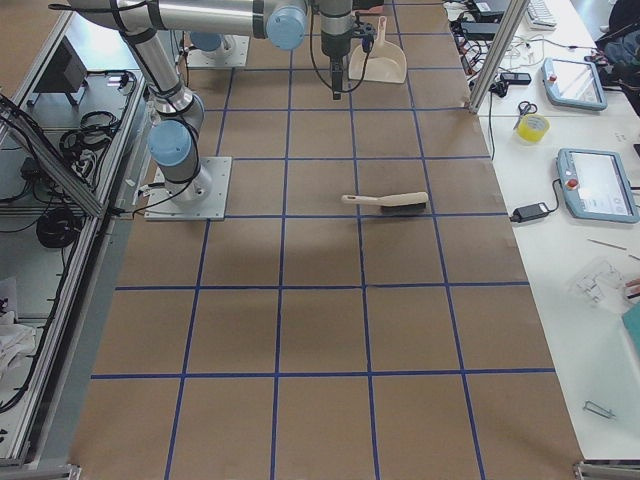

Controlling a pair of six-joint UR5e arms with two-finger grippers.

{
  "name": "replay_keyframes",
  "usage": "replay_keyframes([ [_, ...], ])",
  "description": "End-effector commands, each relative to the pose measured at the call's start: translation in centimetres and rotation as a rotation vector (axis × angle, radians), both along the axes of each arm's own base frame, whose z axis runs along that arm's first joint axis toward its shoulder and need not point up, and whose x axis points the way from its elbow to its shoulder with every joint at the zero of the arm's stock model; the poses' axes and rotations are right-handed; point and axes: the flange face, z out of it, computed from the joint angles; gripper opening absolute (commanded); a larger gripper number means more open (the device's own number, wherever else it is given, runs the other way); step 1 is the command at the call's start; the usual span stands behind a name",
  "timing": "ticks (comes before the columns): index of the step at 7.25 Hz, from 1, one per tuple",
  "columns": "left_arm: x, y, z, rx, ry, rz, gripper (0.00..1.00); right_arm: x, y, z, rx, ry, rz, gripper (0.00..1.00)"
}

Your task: Sweep and dump trash into bin

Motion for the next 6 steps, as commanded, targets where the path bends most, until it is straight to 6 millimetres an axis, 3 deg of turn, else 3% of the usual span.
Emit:
replay_keyframes([
  [1, -0.35, 2.78, 0.87, 0.000, 0.025, 0.337, 1.00, 0.01, 0.01, -0.11, 0.003, 0.000, 0.001, 1.00],
  [4, -0.15, 3.52, 1.15, -0.003, 0.012, 0.485, 1.00, -0.06, 0.06, -0.11, 0.003, 0.000, -0.002, 1.00],
  [6, -0.29, 3.74, 0.65, -0.001, 0.023, 0.474, 1.00, 0.01, 0.04, -0.24, 0.004, 0.000, -0.001, 1.00],
])
